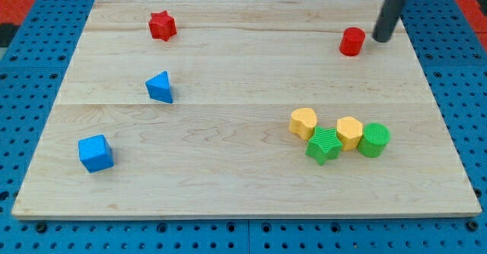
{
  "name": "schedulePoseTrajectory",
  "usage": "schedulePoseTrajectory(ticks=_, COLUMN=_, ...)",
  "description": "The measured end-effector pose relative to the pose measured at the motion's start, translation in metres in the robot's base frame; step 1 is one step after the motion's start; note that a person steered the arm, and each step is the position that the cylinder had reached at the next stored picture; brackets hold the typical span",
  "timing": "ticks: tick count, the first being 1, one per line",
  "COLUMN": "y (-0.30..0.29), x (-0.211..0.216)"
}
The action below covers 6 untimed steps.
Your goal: Move red circle towards center
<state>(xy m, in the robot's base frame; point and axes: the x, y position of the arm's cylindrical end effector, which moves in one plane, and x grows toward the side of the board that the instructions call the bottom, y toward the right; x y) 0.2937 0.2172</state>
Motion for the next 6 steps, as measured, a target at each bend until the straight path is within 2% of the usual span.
schedulePoseTrajectory(ticks=1, y=-0.036, x=-0.009)
schedulePoseTrajectory(ticks=2, y=-0.07, x=0.02)
schedulePoseTrajectory(ticks=3, y=-0.071, x=0.037)
schedulePoseTrajectory(ticks=4, y=-0.029, x=0.047)
schedulePoseTrajectory(ticks=6, y=-0.128, x=0.057)
